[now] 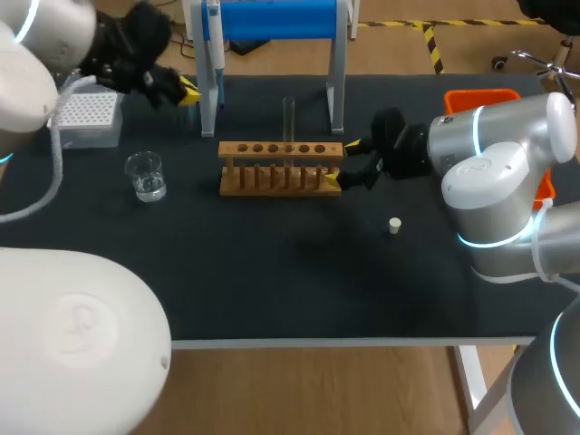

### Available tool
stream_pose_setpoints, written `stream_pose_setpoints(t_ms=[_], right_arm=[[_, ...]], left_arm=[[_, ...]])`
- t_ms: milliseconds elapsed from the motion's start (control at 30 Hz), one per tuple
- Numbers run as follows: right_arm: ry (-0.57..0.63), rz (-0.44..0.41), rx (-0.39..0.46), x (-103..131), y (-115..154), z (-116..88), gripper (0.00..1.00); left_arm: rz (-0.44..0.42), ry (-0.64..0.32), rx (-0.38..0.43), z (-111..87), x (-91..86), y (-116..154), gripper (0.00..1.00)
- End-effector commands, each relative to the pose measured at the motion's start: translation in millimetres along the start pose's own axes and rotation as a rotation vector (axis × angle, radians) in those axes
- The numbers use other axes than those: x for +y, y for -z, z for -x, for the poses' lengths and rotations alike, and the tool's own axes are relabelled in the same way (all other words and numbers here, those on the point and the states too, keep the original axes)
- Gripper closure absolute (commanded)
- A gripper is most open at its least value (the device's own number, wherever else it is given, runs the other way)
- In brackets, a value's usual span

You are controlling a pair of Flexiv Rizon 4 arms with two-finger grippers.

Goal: Invert the test tube, pick up the pipette, mount the tip to pipette, aspirate from beaker and dispense into the tube, eject the tip, return the pipette, and cap with the stopper.

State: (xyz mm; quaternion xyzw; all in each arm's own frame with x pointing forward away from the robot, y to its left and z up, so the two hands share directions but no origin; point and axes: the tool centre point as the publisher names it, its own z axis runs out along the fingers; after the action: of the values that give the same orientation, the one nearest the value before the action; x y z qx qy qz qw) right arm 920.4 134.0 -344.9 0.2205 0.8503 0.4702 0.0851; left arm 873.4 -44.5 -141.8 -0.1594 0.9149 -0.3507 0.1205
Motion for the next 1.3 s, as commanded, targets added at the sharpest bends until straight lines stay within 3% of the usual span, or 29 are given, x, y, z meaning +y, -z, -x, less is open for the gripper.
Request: stream_pose_setpoints(t_ms=[33,300,633,1000,1300], right_arm=[[0.001,0.001,0.001,0,1,0,0.00],[0.001,0.001,0.001,0,1,0,0.00],[0.001,0.001,0.001,0,1,0,0.00],[0.001,0.001,0.001,0,1,0,0.00],[0.001,0.001,0.001,0,1,0,0.00]], left_arm=[[0.028,-0.010,0.087,-17.9,-22.2,-10,1.00],[0.018,-0.050,0.100,-59.6,-54.0,-23,1.00],[-0.035,-0.031,0.104,-89.1,-73.2,-54,1.00],[-0.064,-0.046,0.236,-93.4,-72.1,-80,1.00],[-0.065,-0.052,0.278,-92.4,-71.1,-87,1.00]])
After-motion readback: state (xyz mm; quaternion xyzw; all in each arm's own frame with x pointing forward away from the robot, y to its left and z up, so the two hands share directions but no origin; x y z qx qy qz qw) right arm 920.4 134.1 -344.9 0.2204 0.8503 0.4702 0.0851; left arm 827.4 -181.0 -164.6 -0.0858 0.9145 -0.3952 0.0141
